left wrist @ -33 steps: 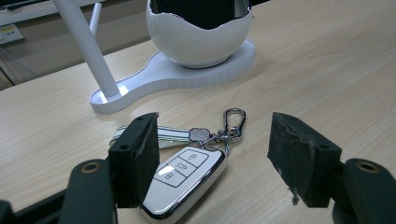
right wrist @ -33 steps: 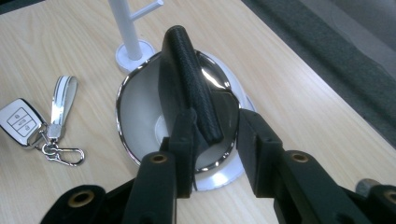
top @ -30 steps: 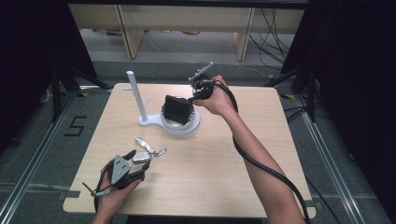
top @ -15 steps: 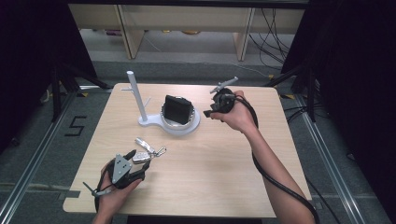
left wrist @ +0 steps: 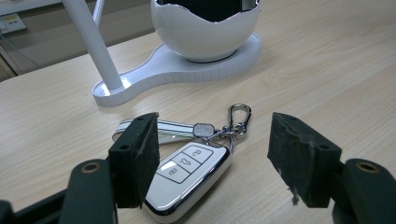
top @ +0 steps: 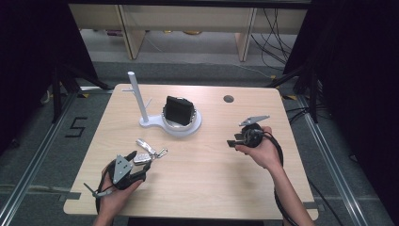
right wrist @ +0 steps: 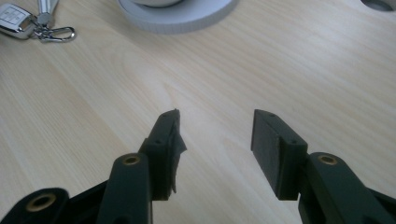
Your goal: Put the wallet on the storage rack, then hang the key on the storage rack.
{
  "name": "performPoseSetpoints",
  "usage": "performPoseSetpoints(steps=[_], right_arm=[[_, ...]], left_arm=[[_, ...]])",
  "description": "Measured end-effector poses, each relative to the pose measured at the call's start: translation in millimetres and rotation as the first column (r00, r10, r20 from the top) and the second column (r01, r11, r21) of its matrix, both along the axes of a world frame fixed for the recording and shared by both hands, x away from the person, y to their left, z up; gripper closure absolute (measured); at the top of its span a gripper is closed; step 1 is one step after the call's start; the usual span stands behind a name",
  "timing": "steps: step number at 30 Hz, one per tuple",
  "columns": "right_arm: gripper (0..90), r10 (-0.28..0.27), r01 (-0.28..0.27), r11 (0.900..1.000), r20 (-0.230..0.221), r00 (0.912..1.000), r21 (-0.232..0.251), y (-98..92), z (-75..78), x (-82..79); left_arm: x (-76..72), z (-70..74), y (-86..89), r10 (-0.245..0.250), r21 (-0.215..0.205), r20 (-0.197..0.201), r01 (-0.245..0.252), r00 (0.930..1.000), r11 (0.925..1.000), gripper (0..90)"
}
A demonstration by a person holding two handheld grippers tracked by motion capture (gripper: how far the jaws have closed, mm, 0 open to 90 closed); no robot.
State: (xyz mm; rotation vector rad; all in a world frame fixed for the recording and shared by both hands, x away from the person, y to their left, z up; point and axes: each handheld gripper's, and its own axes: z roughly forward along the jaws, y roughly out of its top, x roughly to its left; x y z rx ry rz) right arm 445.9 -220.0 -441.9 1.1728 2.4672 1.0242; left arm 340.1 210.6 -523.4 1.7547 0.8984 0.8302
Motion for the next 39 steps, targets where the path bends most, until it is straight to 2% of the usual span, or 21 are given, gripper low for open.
performPoseSetpoints(steps=[7,15,16,17,20,22,24,25,26,27,28,29,30,32,33,34,35,36,37,38,39], right_arm=[[53.5,-0.028,0.027,1.000,0.059,0.9978,0.014,-12.5,-14.6,-15.3],[53.4,-0.013,0.012,1.000,0.043,0.9990,0.020,-14.0,-30.3,-21.2],[53.4,-0.028,0.027,0.999,0.017,0.9995,0.024,-13.1,-28.8,-23.0],[53.4,-0.034,0.031,0.999,0.065,0.9973,0.044,-11.5,-32.7,-21.9],[53.1,-0.022,0.022,0.999,0.016,0.9996,0.023,-11.7,-25.6,-23.8],[53.1,-0.024,0.024,0.999,0.017,0.9996,0.024,-11.8,-24.4,-24.1],[52.9,-0.027,0.026,0.999,0.034,0.9990,0.033,-12.0,-23.5,-24.5],[52.8,-0.040,0.039,0.999,0.025,0.9989,0.031,-12.7,-20.7,-25.8],[52.9,-0.037,0.035,0.999,0.059,0.9976,0.033,-13.3,-22.3,-24.5],[52.8,-0.032,0.031,0.999,0.035,0.9989,0.032,-14.5,-19.3,-25.1],[52.8,-0.048,0.046,0.998,0.039,0.9981,0.044,-13.6,-20.5,-25.8],[52.8,-0.054,0.050,0.997,0.068,0.9962,0.058,-14.2,-22.3,-24.2],[52.8,-0.054,0.050,0.997,0.068,0.9962,0.058,-14.2,-22.3,-24.2],[52.7,-0.035,0.035,0.999,0.030,0.9989,0.024,-18.6,-20.2,-24.4],[52.7,-0.035,0.035,0.999,0.030,0.9989,0.024,-18.6,-20.2,-24.4],[52.8,-0.045,0.043,0.998,0.034,0.9984,0.050,-17.7,-22.2,-24.2],[52.8,-0.036,0.036,0.999,0.009,0.9993,0.029,-19.1,-21.2,-24.7],[52.8,-0.042,0.041,0.998,0.031,0.9986,0.055,-17.7,-24.3,-24.0],[52.9,-0.030,0.029,0.999,0.008,0.9995,0.029,-19.0,-21.6,-24.5],[52.9,-0.040,0.038,0.998,0.029,0.9988,0.057,-17.1,-24.0,-24.2],[52.9,-0.040,0.038,0.998,0.029,0.9988,0.057,-17.1,-24.0,-24.2]], left_arm=[[1.5,-0.6,-1.5,0.005,0.004,-0.004,-0.005,1.0000,1.0000,32.9],[1.0,-0.1,-1.7,0.005,0.018,-0.010,-0.005,0.9999,0.9998,34.4],[1.2,0.0,-1.6,-0.001,0.019,-0.011,0.001,0.9999,0.9998,35.1],[1.7,-0.4,-1.6,-0.008,0.011,-0.008,0.008,0.9999,0.9999,36.0],[1.6,0.6,0.2,-0.034,-0.009,-0.029,0.034,0.9990,0.9994,38.6],[2.8,4.0,0.2,-0.055,-0.035,-0.046,0.053,0.9974,0.9980,39.5],[4.8,10.6,-0.7,-0.073,-0.006,-0.054,0.073,0.9959,0.9973,40.9],[9.5,17.5,-1.9,-0.105,0.042,-0.065,0.108,0.9924,0.9932,42.9],[12.7,20.5,-2.5,-0.124,0.069,-0.072,0.129,0.9896,0.9892,44.5],[16.3,23.8,-3.0,-0.139,0.090,-0.086,0.147,0.9865,0.9851,45.4],[16.3,23.8,-3.0,-0.139,0.090,-0.086,0.147,0.9865,0.9851,46.8],[23.8,30.1,-3.7,-0.163,0.129,-0.130,0.180,0.9779,0.9751,47.9],[23.8,30.1,-3.7,-0.163,0.129,-0.130,0.180,0.9779,0.9751,48.4],[35.6,38.1,-4.7,-0.183,0.201,-0.204,0.224,0.9617,0.9535,51.2],[35.6,38.1,-4.7,-0.183,0.201,-0.204,0.224,0.9617,0.9535,52.4],[39.8,39.9,-5.6,-0.189,0.213,-0.228,0.239,0.9551,0.9474,52.4],[46.9,43.0,-8.4,-0.195,0.245,-0.276,0.265,0.9411,0.9327,54.4],[46.9,43.0,-8.4,-0.195,0.245,-0.276,0.265,0.9411,0.9327,55.6],[52.0,43.7,-15.1,-0.195,0.232,-0.316,0.275,0.9284,0.9330,56.3],[55.0,46.9,-16.5,-0.200,0.266,-0.350,0.302,0.9152,0.9154,56.4],[55.0,46.9,-16.5,-0.200,0.266,-0.350,0.302,0.9152,0.9154,56.4]])
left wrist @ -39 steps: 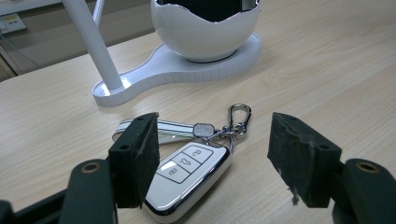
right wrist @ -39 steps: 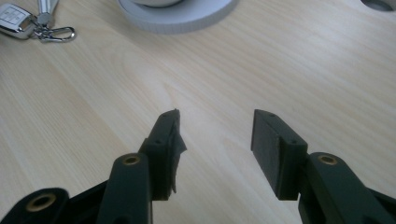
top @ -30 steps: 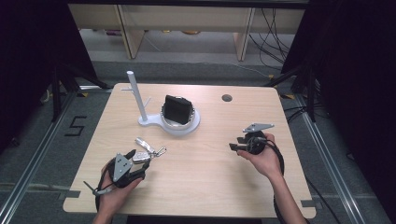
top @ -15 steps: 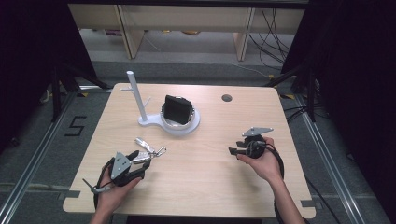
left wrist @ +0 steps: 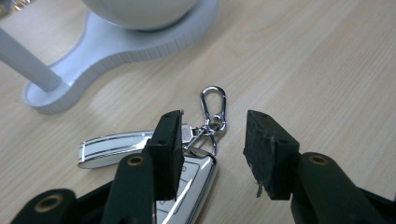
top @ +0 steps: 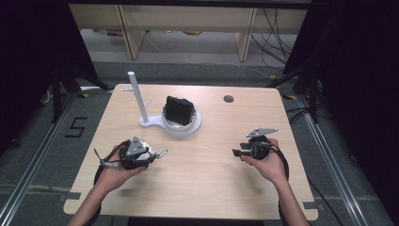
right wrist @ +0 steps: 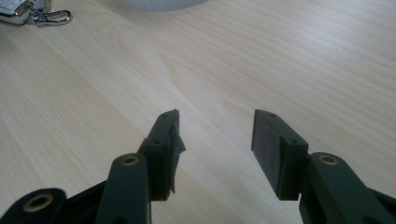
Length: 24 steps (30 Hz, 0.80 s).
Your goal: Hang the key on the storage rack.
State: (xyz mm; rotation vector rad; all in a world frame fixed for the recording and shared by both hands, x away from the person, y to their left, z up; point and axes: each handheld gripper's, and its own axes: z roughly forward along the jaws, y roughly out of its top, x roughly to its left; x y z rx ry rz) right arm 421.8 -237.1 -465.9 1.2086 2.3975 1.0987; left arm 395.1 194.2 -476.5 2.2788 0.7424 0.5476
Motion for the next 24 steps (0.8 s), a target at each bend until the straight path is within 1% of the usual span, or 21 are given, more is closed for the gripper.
performPoseSetpoints(steps=[1,2,3,4,5,6,7,8,9,10,11,13,14,15,17,19,20,21,22,23,24], right_arm=[[52.9,0.006,-0.006,1.000,-0.010,0.9999,-0.010,0.0,1.8,-0.3],[52.8,0.008,-0.008,1.000,-0.012,0.9999,-0.013,0.3,2.3,-0.4],[52.8,0.009,-0.009,1.000,-0.015,0.9999,-0.011,0.7,2.5,-0.6],[52.8,0.009,-0.009,1.000,-0.015,0.9999,-0.011,0.7,2.5,-0.6],[52.8,0.014,-0.015,1.000,-0.027,0.9995,-0.022,0.4,3.8,-1.2],[52.8,0.022,-0.022,0.999,-0.017,0.9996,-0.027,0.2,2.7,-0.7],[52.8,0.024,-0.024,0.999,-0.008,0.9997,-0.021,0.7,1.3,-0.2],[52.8,0.023,-0.024,0.999,-0.025,0.9994,-0.024,0.6,1.9,-0.6],[52.9,0.021,-0.021,1.000,-0.032,0.9993,-0.022,0.6,2.2,-0.9],[52.9,0.021,-0.021,1.000,-0.032,0.9993,-0.022,0.6,2.2,-0.9],[52.9,0.020,-0.021,1.000,-0.025,0.9995,-0.015,0.5,1.3,-0.3],[52.9,0.021,-0.021,1.000,-0.031,0.9993,-0.016,-0.3,2.0,-0.2],[52.9,0.013,-0.013,1.000,-0.024,0.9996,-0.009,-0.2,1.3,0.0],[52.9,0.007,-0.008,1.000,-0.025,0.9997,-0.011,-0.7,1.6,0.1],[52.9,0.003,-0.003,1.000,-0.034,0.9994,-0.010,-0.5,1.6,-0.2],[52.8,0.007,-0.008,1.000,-0.041,0.9991,-0.008,0.0,1.0,-0.3],[52.8,0.012,-0.013,1.000,-0.051,0.9986,-0.020,-0.3,1.7,-0.4],[52.8,0.021,-0.023,0.999,-0.036,0.9991,-0.031,-0.6,0.5,0.3],[52.8,0.021,-0.022,0.999,-0.051,0.9985,-0.027,0.0,1.3,-0.2],[52.8,0.021,-0.022,0.999,-0.051,0.9985,-0.027,0.0,1.3,-0.2],[52.8,0.015,-0.016,1.000,-0.055,0.9984,-0.022,0.9,1.1,-0.6]], left_arm=[[4.6,3.6,-6.6,-0.013,0.024,-0.042,0.014,0.9990,0.9996,56.5],[6.6,4.2,-10.5,-0.004,0.022,-0.056,0.005,0.9984,0.9997,56.7],[9.1,5.2,-13.7,0.002,0.032,-0.075,0.001,0.9972,0.9995,57.2],[9.1,5.2,-13.7,0.002,0.032,-0.075,0.001,0.9972,0.9995,57.4],[11.6,5.7,-16.6,0.002,0.041,-0.111,0.003,0.9938,0.9991,57.4],[16.4,7.5,-18.4,-0.013,0.076,-0.135,0.024,0.9908,0.9968,57.4],[19.5,8.6,-19.6,-0.018,0.098,-0.150,0.033,0.9886,0.9947,57.8],[26.3,8.4,-23.0,-0.022,0.127,-0.177,0.045,0.9840,0.9909,58.0],[29.6,8.2,-24.3,-0.024,0.148,-0.187,0.052,0.9821,0.9876,58.1],[29.6,8.2,-24.3,-0.024,0.148,-0.187,0.052,0.9821,0.9876,58.6],[32.8,9.1,-25.5,-0.034,0.168,-0.202,0.069,0.9788,0.9834,58.6],[36.9,7.7,-28.3,-0.041,0.178,-0.225,0.082,0.9735,0.9806,60.4],[38.6,7.3,-29.5,-0.041,0.185,-0.238,0.086,0.9705,0.9789,60.5],[42.2,7.7,-30.9,-0.049,0.211,-0.259,0.106,0.9647,0.9717,60.5],[44.5,7.0,-32.9,-0.048,0.219,-0.280,0.112,0.9589,0.9694,60.7],[46.2,6.5,-35.0,-0.046,0.234,-0.297,0.120,0.9538,0.9649,60.7],[47.5,6.2,-35.8,-0.050,0.241,-0.306,0.128,0.9506,0.9619,60.7],[47.5,6.2,-35.8,-0.050,0.241,-0.306,0.128,0.9506,0.9619,60.6],[49.2,5.7,-37.6,-0.043,0.245,-0.327,0.128,0.9441,0.9609,60.5],[49.2,5.7,-37.6,-0.043,0.245,-0.327,0.128,0.9441,0.9609,60.5],[51.8,5.5,-39.1,-0.046,0.253,-0.327,0.134,0.9439,0.9581,60.5]])
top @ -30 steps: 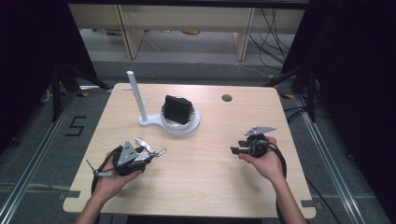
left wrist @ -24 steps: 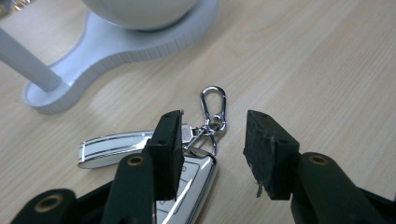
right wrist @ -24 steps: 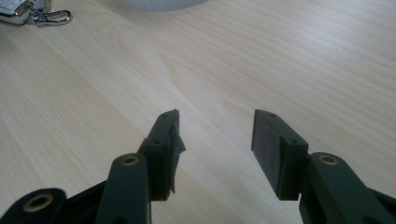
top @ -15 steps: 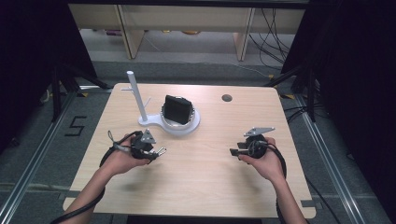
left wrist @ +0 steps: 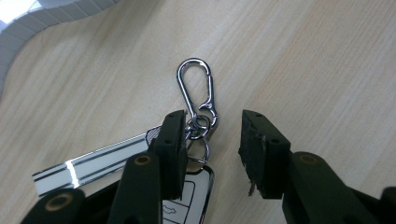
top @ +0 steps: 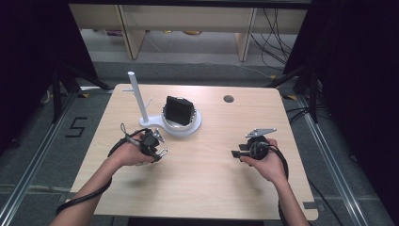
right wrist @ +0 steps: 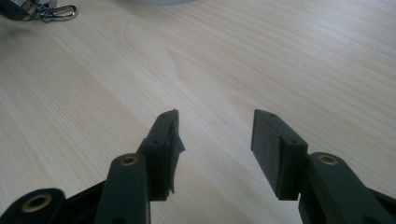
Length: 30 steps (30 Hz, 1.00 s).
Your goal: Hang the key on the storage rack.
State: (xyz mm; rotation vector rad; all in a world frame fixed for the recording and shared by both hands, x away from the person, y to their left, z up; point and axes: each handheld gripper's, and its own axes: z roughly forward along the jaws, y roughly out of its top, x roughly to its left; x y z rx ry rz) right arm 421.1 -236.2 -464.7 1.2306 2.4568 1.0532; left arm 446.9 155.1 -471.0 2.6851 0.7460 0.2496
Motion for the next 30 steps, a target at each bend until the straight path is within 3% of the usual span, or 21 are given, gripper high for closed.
performPoseSetpoints(steps=[8,15,16,18,23,25,30], right_arm=[[52.8,0.005,-0.005,1.000,-0.002,1.0000,-0.005,-0.9,0.2,0.1],[52.8,0.007,-0.007,1.000,-0.005,1.0000,-0.006,-0.8,-0.3,0.4],[52.8,-0.003,0.003,1.000,0.015,0.9999,0.023,0.9,-3.3,0.7],[52.7,0.008,-0.008,1.000,-0.008,0.9999,-0.001,0.2,-1.6,0.5],[52.7,0.006,-0.005,1.000,-0.012,0.9999,0.006,1.2,-3.1,0.2],[52.6,0.014,-0.014,1.000,-0.021,0.9997,-0.003,1.3,-3.1,0.2],[52.7,0.018,-0.019,1.000,-0.020,0.9996,-0.006,1.8,-3.9,0.0]], left_arm=[[4.3,-5.9,-3.6,0.015,0.033,-0.024,-0.014,0.9996,0.9994,60.5],[9.4,-7.0,-4.6,-0.005,0.056,-0.054,0.008,0.9985,0.9984,61.7],[10.2,-7.5,-4.5,-0.009,0.065,-0.058,0.013,0.9983,0.9978,62.1],[12.9,-7.9,-3.6,-0.007,0.075,-0.073,0.012,0.9973,0.9971,63.2],[16.8,-8.6,-1.7,0.001,0.076,-0.096,0.006,0.9954,0.9971,65.1],[20.4,-7.9,-0.1,-0.015,0.105,-0.100,0.025,0.9949,0.9942,68.1],[18.2,-9.1,-0.4,-0.019,0.092,-0.074,0.026,0.9971,0.9954,73.2]])
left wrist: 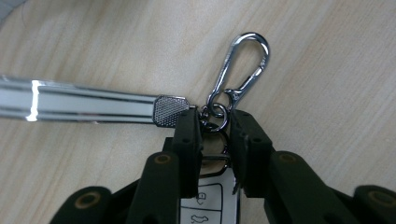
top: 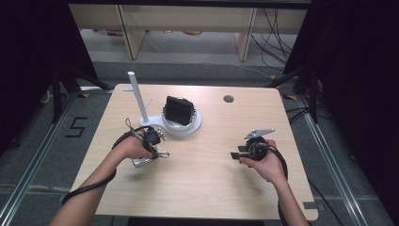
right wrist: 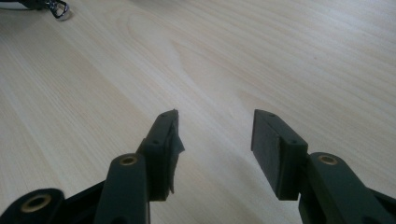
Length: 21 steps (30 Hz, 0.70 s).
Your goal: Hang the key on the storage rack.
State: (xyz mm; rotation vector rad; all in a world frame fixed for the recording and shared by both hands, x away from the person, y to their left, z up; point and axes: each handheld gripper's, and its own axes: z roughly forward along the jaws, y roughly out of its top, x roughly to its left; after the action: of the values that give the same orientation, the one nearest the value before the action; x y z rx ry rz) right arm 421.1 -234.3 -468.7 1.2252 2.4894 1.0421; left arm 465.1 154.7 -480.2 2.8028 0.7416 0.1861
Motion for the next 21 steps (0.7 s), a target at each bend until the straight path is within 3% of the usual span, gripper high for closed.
performPoseSetpoints(steps=[4,5,8,9,21], right_arm=[[52.7,-0.001,0.001,1.000,0.004,1.0000,0.001,-0.4,0.0,0.1],[52.7,-0.001,0.001,1.000,0.003,1.0000,0.002,-0.6,-0.2,-0.1],[52.7,0.000,0.000,1.000,0.006,1.0000,0.000,-0.7,-0.4,0.1],[52.7,0.000,0.000,1.000,0.006,1.0000,0.000,-0.7,-0.4,0.1],[52.4,0.004,-0.004,1.000,0.007,1.0000,-0.006,-0.5,-2.2,0.3]], left_arm=[[-4.2,-0.6,-0.7,-0.009,-0.001,0.031,0.009,0.9995,1.0000,74.0],[-6.7,-0.4,-0.7,-0.031,0.010,0.049,0.031,0.9983,0.9995,74.5],[-8.4,2.0,0.1,-0.035,-0.013,0.062,0.036,0.9974,0.9993,76.4],[-8.4,2.0,0.1,-0.035,-0.013,0.062,0.036,0.9974,0.9993,82.4],[-9.1,0.3,-0.1,-0.045,-0.018,0.062,0.046,0.9970,0.9988,82.3]])
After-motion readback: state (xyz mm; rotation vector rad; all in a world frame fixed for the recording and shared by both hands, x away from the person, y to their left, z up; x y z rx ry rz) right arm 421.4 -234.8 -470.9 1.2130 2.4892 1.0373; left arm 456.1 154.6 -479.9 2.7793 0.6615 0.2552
